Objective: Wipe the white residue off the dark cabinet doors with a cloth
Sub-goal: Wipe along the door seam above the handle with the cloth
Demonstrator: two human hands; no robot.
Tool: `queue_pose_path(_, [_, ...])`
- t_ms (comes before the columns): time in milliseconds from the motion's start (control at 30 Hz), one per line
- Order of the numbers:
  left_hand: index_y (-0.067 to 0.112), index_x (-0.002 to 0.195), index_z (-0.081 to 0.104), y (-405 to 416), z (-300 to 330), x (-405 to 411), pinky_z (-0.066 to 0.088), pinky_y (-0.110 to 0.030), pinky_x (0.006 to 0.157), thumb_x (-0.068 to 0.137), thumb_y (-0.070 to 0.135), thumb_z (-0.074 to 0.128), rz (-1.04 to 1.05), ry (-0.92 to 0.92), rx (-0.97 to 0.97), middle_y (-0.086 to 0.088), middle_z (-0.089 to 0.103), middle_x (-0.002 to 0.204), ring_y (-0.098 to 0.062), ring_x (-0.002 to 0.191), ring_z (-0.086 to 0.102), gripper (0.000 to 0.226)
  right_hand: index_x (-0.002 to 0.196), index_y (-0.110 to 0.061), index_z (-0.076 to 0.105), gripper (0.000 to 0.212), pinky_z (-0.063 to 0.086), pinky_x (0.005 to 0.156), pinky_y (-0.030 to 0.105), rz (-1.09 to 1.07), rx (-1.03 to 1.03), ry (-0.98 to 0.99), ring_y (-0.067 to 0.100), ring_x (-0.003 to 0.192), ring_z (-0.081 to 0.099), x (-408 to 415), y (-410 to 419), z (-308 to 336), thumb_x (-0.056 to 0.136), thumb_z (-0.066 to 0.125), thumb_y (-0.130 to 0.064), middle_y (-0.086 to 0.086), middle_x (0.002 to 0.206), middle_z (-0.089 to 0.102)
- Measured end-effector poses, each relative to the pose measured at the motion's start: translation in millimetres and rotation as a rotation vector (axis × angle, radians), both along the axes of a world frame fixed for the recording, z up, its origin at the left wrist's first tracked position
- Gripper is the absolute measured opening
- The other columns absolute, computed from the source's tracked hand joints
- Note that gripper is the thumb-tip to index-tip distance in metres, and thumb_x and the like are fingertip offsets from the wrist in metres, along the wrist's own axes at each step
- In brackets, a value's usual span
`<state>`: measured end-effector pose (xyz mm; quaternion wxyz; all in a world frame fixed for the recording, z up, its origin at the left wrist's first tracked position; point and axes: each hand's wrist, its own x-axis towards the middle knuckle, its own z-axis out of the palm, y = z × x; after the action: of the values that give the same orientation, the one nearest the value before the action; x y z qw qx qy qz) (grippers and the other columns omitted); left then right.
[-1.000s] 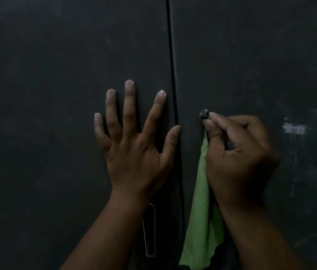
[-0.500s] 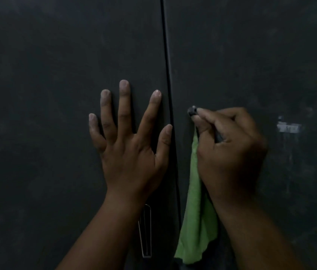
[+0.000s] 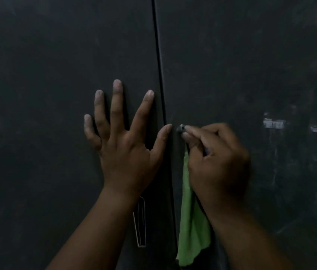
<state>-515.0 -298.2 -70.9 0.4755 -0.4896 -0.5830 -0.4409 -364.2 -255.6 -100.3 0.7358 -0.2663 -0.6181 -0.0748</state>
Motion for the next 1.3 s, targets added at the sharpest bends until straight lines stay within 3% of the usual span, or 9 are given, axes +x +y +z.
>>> queue_pose_path(133, [0.044,0.156,0.041,-0.1,0.0,2.6,0.007,-0.061,0.125,0.097,0.069,0.052,-0.011,-0.015,0.004,-0.005,0.015,0.174,-0.034,0.161,0.005,0.066,0.099,-0.013,0.081,0.012,0.05,0.057,0.032,0.018,0.047,-0.063,0.016,0.069,0.06,-4.6,-1.9,-2.3,0.098,0.073,-0.021,-0.001,0.088,0.065])
queue_pose_path(233, [0.043,0.157,0.04,-0.1,-0.1,1.6,0.004,-0.06,0.125,0.099,0.066,0.051,-0.025,-0.019,-0.009,-0.005,0.013,0.174,-0.034,0.161,0.003,0.064,0.099,-0.017,0.082,0.01,0.051,0.057,0.038,0.07,0.026,-0.165,0.018,0.068,0.062,8.9,1.4,-29.7,0.098,0.074,-0.023,-0.004,0.088,0.065])
queue_pose_path(500, [0.049,0.158,0.033,2.4,3.2,13.9,-0.001,-0.065,0.123,0.104,0.059,0.046,-0.018,-0.04,-0.036,-0.004,0.005,0.175,-0.036,0.16,-0.004,0.056,0.101,-0.014,0.082,0.013,0.052,0.061,0.035,-0.015,0.047,0.082,0.018,0.074,0.064,14.3,14.5,14.3,0.096,0.074,-0.023,0.001,0.089,0.068])
queue_pose_path(700, [0.054,0.158,0.029,2.1,3.8,12.5,-0.002,-0.066,0.123,0.105,0.048,0.046,-0.003,-0.004,-0.067,0.0,0.002,0.175,-0.034,0.16,-0.008,0.055,0.099,-0.016,0.082,0.011,0.05,0.058,0.039,0.072,0.063,-0.119,0.018,0.069,0.062,13.0,8.4,-20.0,0.097,0.075,-0.024,-0.003,0.087,0.066])
queue_pose_path(967, [0.057,0.158,0.024,4.9,1.3,10.1,-0.004,-0.065,0.122,0.107,0.055,0.038,0.043,0.02,-0.088,-0.001,-0.002,0.175,-0.035,0.16,-0.009,0.052,0.098,-0.014,0.082,0.012,0.052,0.058,0.041,0.025,0.095,0.042,0.02,0.071,0.064,-1.8,11.6,29.6,0.096,0.075,-0.023,0.002,0.088,0.067])
queue_pose_path(1133, [0.056,0.159,0.022,3.3,0.9,10.0,-0.005,-0.069,0.12,0.107,0.06,0.036,0.046,0.028,-0.114,-0.004,-0.004,0.175,-0.038,0.16,-0.011,0.054,0.096,-0.016,0.082,0.008,0.05,0.055,0.04,0.066,0.055,-0.111,0.019,0.066,0.06,9.2,6.0,-19.4,0.096,0.076,-0.022,-0.003,0.085,0.064])
queue_pose_path(1300, [0.055,0.16,0.018,3.6,0.8,20.8,-0.008,-0.075,0.118,0.105,0.063,0.039,-0.008,-0.021,-0.128,-0.003,-0.01,0.175,-0.039,0.158,-0.017,0.059,0.102,-0.02,0.082,0.012,0.052,0.059,0.038,-0.006,0.001,0.008,0.017,0.073,0.065,35.6,20.7,-16.7,0.096,0.075,-0.027,-0.003,0.089,0.067])
